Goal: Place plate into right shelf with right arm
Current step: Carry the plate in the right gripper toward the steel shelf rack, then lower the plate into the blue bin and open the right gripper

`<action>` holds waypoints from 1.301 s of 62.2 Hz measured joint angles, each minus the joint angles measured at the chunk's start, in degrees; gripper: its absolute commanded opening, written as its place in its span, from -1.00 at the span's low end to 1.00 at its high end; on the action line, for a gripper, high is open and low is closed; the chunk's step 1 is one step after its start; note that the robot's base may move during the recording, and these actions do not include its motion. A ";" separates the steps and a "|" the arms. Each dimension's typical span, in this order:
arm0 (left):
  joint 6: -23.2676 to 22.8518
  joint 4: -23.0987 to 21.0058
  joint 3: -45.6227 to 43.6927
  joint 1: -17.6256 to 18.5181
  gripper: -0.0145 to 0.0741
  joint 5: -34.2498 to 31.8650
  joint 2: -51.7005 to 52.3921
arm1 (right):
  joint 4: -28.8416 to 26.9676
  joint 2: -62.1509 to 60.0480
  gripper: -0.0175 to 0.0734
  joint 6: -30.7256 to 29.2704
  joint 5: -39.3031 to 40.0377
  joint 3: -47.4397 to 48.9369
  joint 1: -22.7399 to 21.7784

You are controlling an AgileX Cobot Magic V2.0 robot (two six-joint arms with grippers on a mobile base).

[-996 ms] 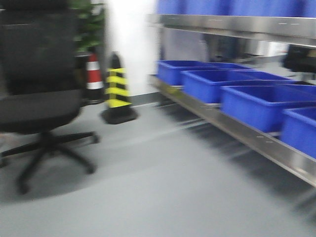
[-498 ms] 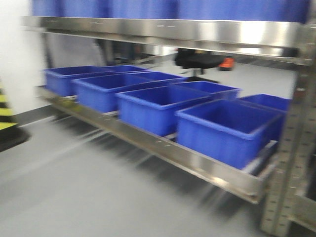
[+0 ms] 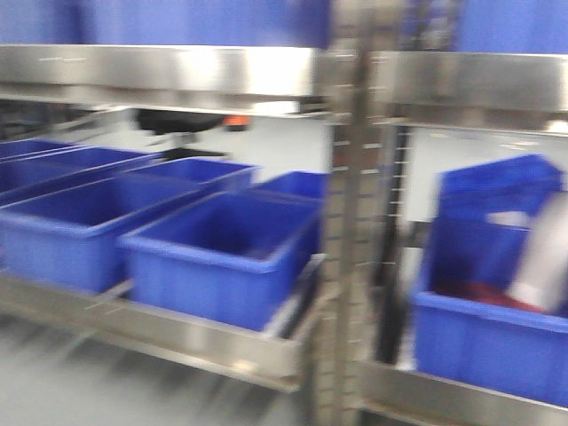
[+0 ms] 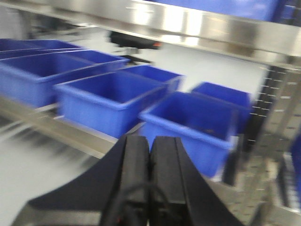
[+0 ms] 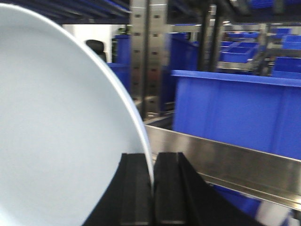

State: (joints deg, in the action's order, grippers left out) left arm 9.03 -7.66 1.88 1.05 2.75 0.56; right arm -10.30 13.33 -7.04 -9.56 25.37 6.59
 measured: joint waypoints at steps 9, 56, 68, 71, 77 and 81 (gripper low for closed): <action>0.00 0.00 0.00 0.00 -0.96 0.00 0.00 | 0.00 0.00 -0.49 0.00 0.00 0.00 0.00; 0.00 0.00 0.00 0.00 -0.96 0.00 0.00 | 0.00 0.00 -0.49 0.00 0.00 0.00 0.00; 0.00 0.00 0.00 0.00 -0.96 0.00 0.00 | 0.00 0.00 -0.49 0.00 0.00 0.00 0.00; 0.00 0.00 0.00 0.00 -0.96 0.00 0.00 | 0.00 0.00 -0.49 0.00 0.00 0.00 0.00; 0.00 0.00 0.00 0.00 -0.96 0.00 0.00 | 0.00 0.00 -0.49 0.00 0.00 0.00 0.00; 0.00 0.00 0.00 0.00 -0.96 0.00 0.00 | 0.00 0.00 -0.49 0.00 0.00 0.00 0.00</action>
State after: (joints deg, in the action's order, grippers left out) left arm 9.03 -7.66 1.88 1.05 2.75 0.56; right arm -10.30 13.33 -7.04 -9.56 25.37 6.59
